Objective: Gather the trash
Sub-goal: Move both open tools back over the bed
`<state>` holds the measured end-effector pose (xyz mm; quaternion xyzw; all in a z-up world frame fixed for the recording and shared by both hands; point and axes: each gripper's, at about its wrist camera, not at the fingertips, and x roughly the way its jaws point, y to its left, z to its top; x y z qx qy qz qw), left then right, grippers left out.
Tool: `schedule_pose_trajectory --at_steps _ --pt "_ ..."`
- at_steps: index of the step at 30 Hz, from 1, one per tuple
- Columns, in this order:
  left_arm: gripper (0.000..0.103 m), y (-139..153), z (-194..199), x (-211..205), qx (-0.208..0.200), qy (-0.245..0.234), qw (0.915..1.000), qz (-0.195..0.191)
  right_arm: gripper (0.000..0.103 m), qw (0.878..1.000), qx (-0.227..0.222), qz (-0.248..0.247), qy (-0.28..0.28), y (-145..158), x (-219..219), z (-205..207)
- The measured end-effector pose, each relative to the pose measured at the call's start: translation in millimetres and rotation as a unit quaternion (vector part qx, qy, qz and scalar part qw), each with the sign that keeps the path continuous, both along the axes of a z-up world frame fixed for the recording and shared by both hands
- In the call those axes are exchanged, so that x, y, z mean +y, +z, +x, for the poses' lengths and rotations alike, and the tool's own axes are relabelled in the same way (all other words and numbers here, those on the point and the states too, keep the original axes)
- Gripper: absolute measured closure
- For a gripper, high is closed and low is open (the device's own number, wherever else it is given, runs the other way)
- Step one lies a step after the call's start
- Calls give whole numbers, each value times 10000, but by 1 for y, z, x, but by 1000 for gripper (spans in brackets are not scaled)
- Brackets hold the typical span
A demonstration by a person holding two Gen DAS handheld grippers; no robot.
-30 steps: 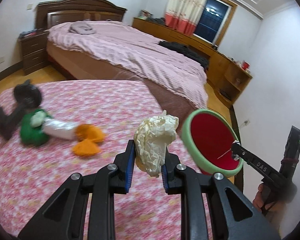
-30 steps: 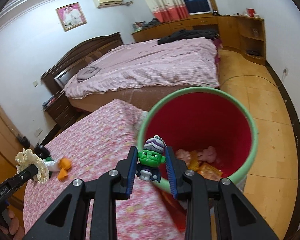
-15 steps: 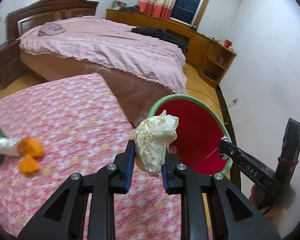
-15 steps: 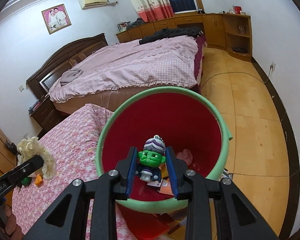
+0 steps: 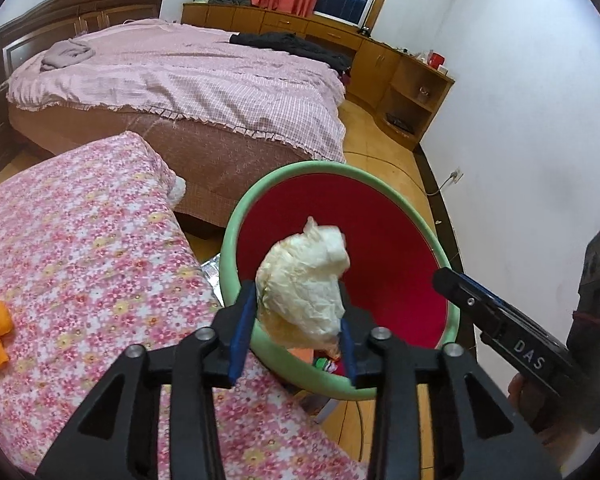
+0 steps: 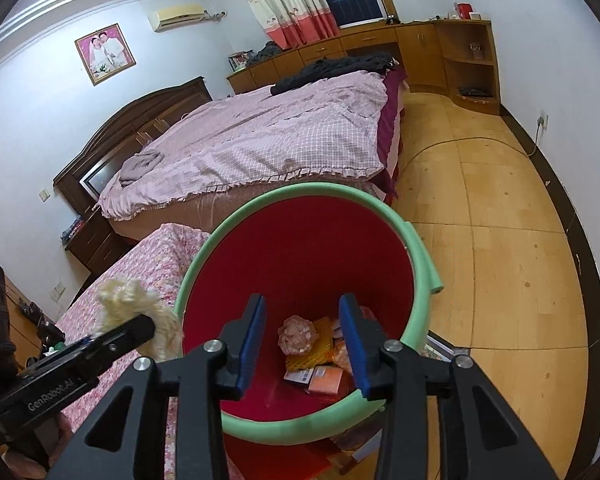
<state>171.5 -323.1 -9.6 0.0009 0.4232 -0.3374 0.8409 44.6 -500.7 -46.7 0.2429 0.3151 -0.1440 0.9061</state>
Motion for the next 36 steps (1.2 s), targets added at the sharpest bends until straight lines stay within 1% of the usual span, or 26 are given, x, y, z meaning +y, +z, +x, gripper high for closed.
schedule_pose_trajectory --at_steps 3,8,16,25,29,36 --pt "61 -2 0 -1 38 0 10000 7 61 10000 3 7 1 0 0 0" --pt "61 3 -4 6 -103 88 9999 54 60 10000 -14 2 28 0 2 -1" --pt "61 12 -2 42 -158 448 9989 -31 58 9998 -107 -24 176 7 19 0" --pt "61 21 3 97 -325 993 9945 -58 57 9985 -183 -30 524 16 58 14" --pt "61 24 5 126 -382 1318 9905 -46 57 9966 -181 -49 801 19 84 25" --pt "61 24 9 173 -364 1803 9829 1 57 9919 -162 -80 1258 24 129 47"
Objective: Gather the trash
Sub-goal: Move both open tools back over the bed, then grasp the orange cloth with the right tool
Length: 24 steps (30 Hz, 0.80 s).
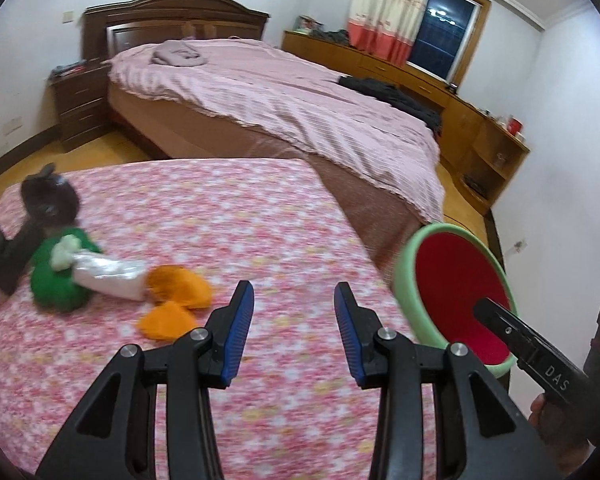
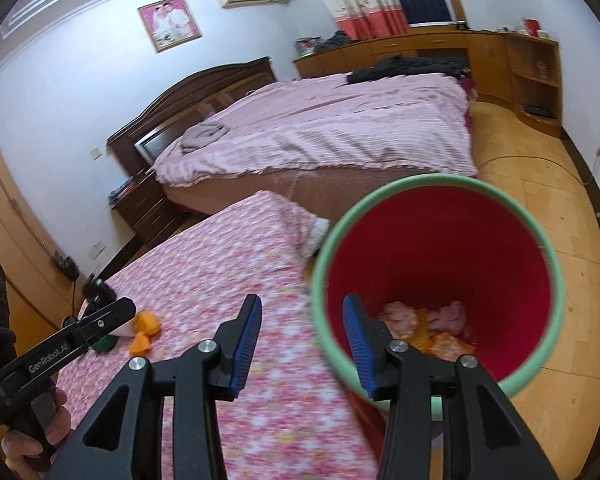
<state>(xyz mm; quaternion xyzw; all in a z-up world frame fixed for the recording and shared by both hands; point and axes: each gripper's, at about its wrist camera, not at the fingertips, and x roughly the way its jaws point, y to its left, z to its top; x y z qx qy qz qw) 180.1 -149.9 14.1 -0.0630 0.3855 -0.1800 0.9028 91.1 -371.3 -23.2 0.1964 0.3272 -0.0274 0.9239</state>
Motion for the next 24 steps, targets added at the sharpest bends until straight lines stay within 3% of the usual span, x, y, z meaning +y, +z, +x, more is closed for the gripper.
schedule_pose_trajectory --at_steps 12,24 --pt "61 -10 3 78 56 768 9970 -14 57 9972 143 -123 721 -2 72 37" --pt "61 -27 7 132 322 1370 9900 -122 57 9885 491 -310 1395 -24 141 78"
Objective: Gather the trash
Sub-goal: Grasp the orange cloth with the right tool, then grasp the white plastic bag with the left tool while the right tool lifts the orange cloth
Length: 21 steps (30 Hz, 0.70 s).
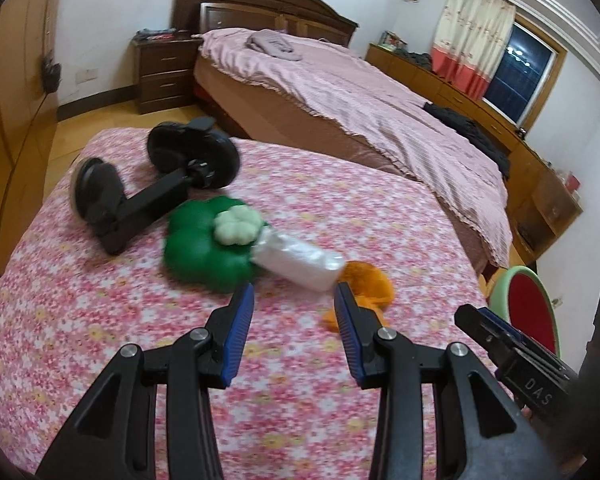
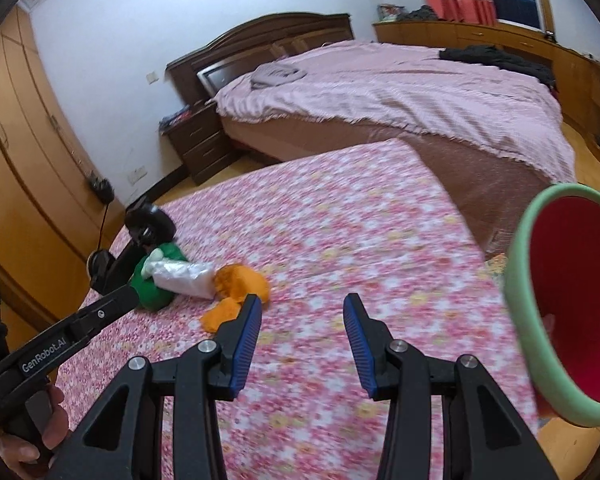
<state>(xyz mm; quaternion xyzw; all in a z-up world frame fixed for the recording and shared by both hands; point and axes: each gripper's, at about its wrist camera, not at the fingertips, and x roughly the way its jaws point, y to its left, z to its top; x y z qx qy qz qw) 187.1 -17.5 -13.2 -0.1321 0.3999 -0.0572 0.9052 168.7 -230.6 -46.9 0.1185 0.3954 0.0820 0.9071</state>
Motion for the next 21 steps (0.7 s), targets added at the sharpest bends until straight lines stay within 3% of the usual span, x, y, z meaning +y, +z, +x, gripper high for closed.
schedule_pose_trajectory --at_steps 10,17,21 --pt "61 -15 2 26 133 291 9995 -28 53 9989 244 -227 341 -25 40 36" --pt "61 -17 9 29 150 285 9994 -86 53 9981 351 -119 486 -38 51 53" --pt "61 -14 17 26 109 225 9996 -100 77 9976 373 -60 582 -42 55 53"
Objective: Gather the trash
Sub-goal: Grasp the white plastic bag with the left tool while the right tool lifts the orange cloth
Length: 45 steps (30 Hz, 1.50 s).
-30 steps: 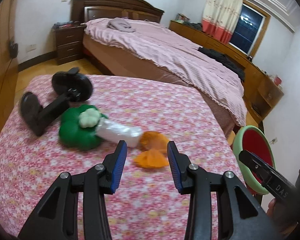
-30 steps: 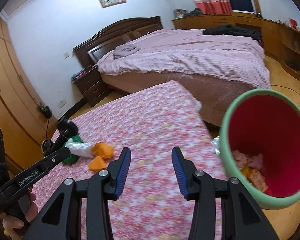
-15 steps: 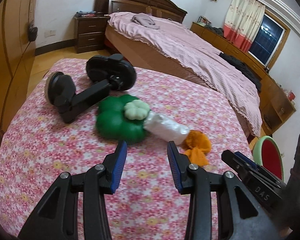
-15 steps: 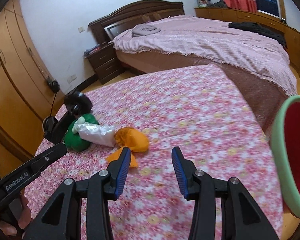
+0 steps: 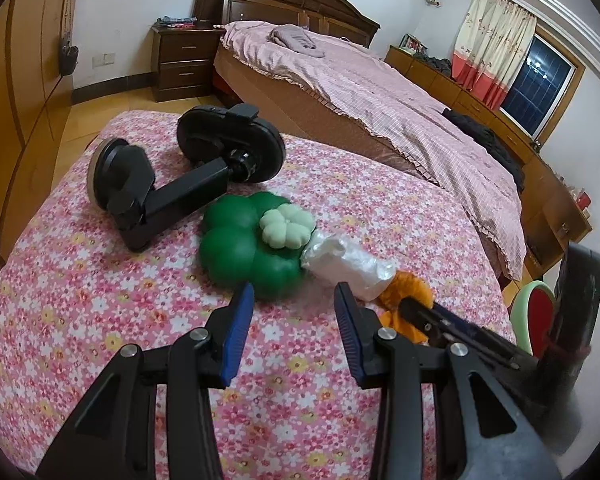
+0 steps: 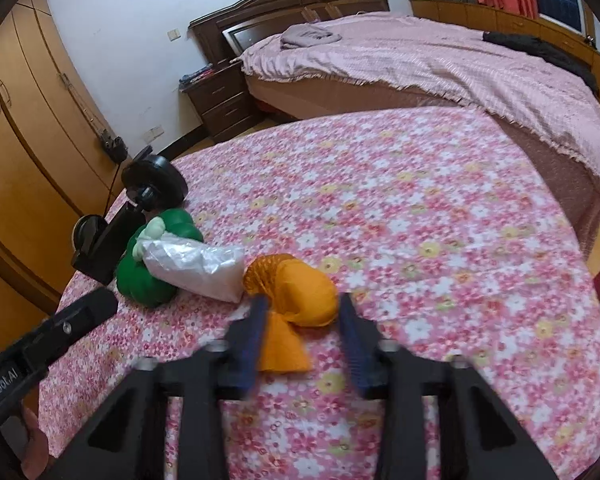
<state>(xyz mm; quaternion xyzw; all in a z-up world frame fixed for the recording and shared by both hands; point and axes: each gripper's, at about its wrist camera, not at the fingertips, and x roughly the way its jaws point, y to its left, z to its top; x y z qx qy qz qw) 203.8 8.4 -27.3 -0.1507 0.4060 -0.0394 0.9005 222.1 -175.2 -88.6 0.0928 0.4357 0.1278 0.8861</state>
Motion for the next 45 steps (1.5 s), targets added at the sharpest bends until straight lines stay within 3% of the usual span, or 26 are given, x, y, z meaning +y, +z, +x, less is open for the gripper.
schedule_pose_trajectory --at_steps 3,7,11,18,29,34,38,45 --pt "61 5 7 -4 -63 -43 10000 38 85 9999 -123 -102 -31 8 -3 -8" --pt "61 12 18 -7 -163 -12 9998 121 85 9991 -309 -32 -293 23 -26 -23" --pt "61 11 29 -9 -116 167 9988 449 85 9973 -477 37 -564 37 -57 -43" --pt "61 -5 38 -17 190 127 9966 796 85 9927 -595 79 -1050 45 -105 -73" --pt "61 -14 18 -54 187 -654 9958 613 85 9869 -624 237 -1470 45 -144 -91" --pt "61 -10 17 -60 96 -664 9962 556 85 9864 -645 264 -1489 44 -149 -95" --pt "45 -7 21 -60 38 -607 9968 513 85 9859 -667 329 -1498 44 -153 -98" --pt "44 -17 39 -73 201 -1108 9918 599 85 9856 -662 415 -1501 43 -160 -101"
